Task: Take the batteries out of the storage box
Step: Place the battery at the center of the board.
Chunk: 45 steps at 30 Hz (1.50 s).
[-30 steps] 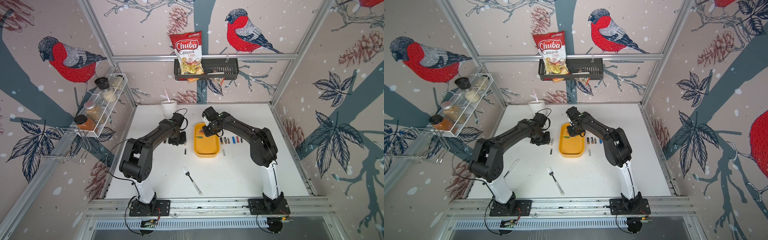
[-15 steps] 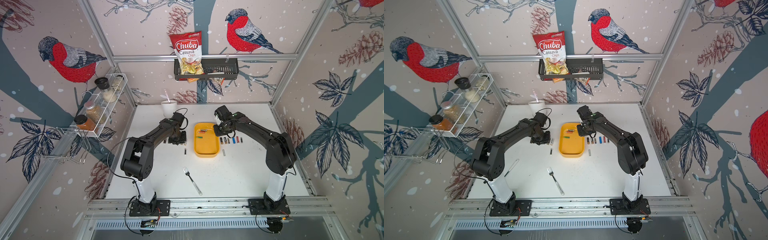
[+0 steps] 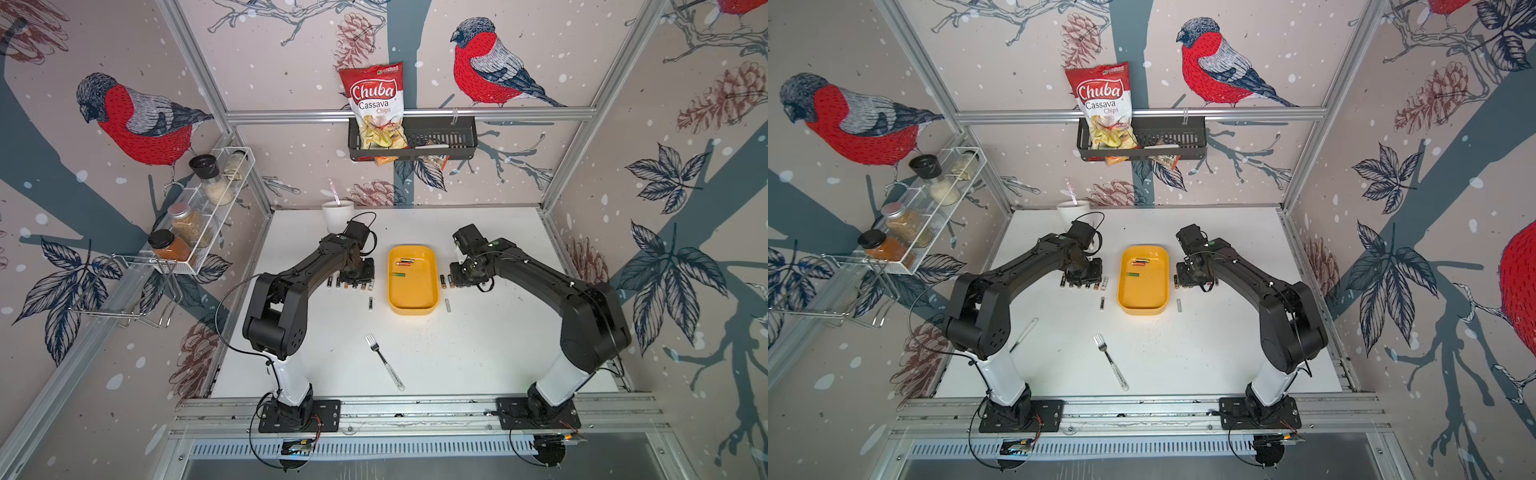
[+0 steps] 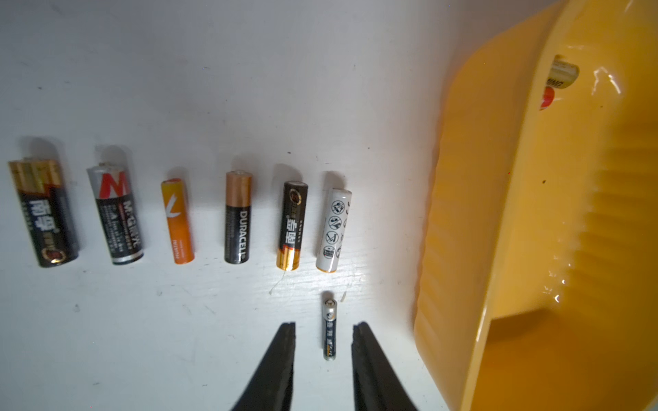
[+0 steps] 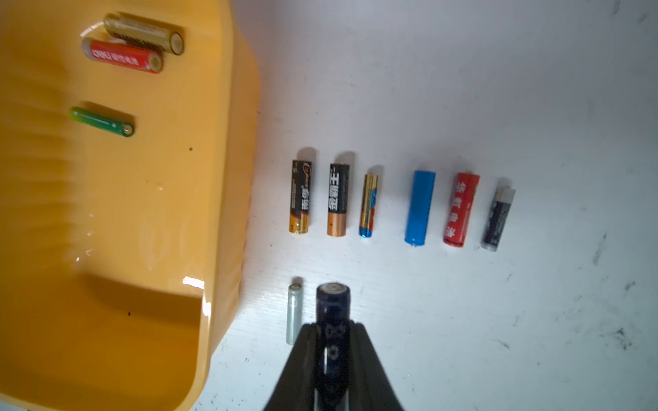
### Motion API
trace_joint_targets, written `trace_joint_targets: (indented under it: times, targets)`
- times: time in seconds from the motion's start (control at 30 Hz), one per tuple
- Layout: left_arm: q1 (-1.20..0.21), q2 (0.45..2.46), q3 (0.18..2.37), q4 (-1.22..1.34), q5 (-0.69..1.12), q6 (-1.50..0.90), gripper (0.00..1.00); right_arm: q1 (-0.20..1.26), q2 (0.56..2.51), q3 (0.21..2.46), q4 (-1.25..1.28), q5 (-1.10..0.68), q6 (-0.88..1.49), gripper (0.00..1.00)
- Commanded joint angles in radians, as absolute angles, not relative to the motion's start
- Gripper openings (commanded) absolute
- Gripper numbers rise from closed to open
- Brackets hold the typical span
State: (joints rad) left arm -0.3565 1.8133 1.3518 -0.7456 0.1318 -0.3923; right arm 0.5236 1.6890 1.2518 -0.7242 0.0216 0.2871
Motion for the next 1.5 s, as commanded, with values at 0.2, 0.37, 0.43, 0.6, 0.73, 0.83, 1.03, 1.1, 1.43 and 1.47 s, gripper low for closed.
trace_joint_targets:
  times: [0.2,0.37,0.43,0.6,0.73,0.83,1.03,1.1,1.43,1.47]
  targets:
    - [-0.353,1.819,1.364,-0.756,0.146,-0.379,0.32,0.533,1.668,1.143,-0.633,0.010,0.342,0.20]
    - [-0.353,1.822,1.366,-0.752,0.145,-0.378,0.32,0.542,1.681,1.101,-0.603,-0.004,0.355,0.20]
    - [-0.353,1.821,1.370,-0.753,0.145,-0.378,0.32,0.545,1.687,1.083,-0.590,-0.009,0.360,0.20]
    - [-0.353,1.826,1.373,-0.759,0.144,-0.374,0.32,0.551,1.704,1.057,-0.563,-0.019,0.365,0.20]
    - [-0.353,1.824,1.365,-0.753,0.147,-0.377,0.32,0.555,1.712,1.052,-0.554,-0.023,0.367,0.21]
    - [-0.353,1.822,1.364,-0.752,0.145,-0.378,0.32,0.559,1.724,1.054,-0.551,-0.026,0.370,0.21]
    - [-0.353,1.821,1.358,-0.751,0.146,-0.378,0.32,0.561,1.743,1.051,-0.538,-0.023,0.373,0.21]
    - [-0.353,1.821,1.357,-0.751,0.146,-0.378,0.32,0.561,1.751,1.052,-0.539,-0.019,0.373,0.21]
    - [-0.353,1.815,1.343,-0.743,0.147,-0.380,0.32,0.563,1.771,1.042,-0.527,-0.020,0.372,0.22]
    - [-0.353,1.815,1.344,-0.744,0.147,-0.380,0.32,0.564,1.773,1.040,-0.528,-0.021,0.372,0.22]
